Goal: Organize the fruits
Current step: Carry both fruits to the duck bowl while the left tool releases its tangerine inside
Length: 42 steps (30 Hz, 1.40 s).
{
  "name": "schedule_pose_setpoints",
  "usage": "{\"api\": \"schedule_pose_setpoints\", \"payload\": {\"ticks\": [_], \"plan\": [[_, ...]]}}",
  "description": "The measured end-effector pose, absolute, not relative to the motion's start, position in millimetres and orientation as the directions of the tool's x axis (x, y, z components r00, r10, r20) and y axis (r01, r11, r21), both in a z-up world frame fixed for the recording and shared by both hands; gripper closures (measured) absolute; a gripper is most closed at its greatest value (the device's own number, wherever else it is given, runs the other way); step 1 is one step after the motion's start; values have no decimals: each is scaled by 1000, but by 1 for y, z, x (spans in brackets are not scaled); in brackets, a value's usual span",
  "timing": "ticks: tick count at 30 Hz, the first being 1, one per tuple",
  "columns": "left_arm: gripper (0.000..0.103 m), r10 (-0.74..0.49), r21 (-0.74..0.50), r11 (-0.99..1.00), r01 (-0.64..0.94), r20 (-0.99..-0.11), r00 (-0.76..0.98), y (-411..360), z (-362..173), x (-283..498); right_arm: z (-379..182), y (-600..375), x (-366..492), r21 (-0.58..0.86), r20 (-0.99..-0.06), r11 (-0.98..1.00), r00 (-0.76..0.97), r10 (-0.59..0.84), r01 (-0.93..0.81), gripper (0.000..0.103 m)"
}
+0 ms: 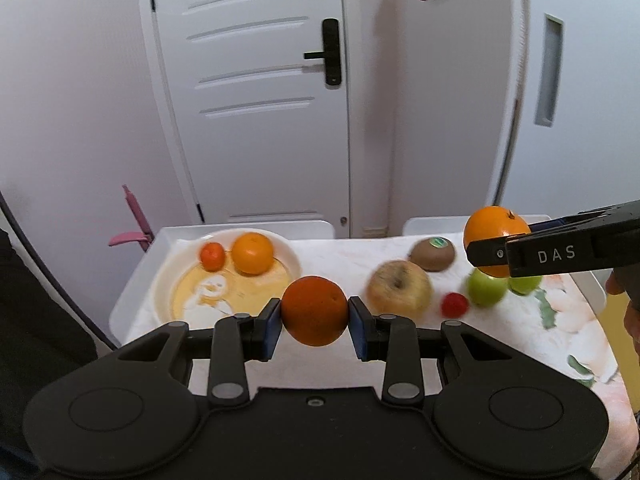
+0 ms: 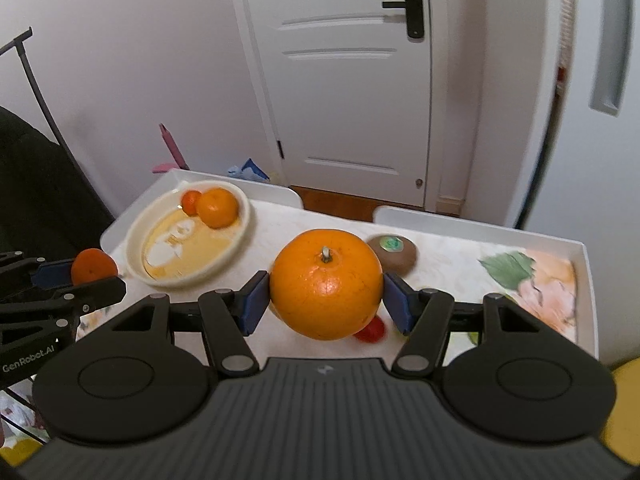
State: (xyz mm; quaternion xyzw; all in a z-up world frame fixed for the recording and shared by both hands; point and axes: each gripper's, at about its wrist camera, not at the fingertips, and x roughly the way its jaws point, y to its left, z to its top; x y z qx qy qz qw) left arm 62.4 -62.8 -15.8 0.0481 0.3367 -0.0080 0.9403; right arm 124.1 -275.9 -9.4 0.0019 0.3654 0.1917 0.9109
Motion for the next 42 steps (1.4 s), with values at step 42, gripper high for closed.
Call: {"api": "schedule_pose_setpoints", "payload": {"ticks": [42], "plan": [[64,-70,88,971,221,-783,618,100,-110,237,-55,-109,225,109,-763,970,606,223,-219,27]]}}
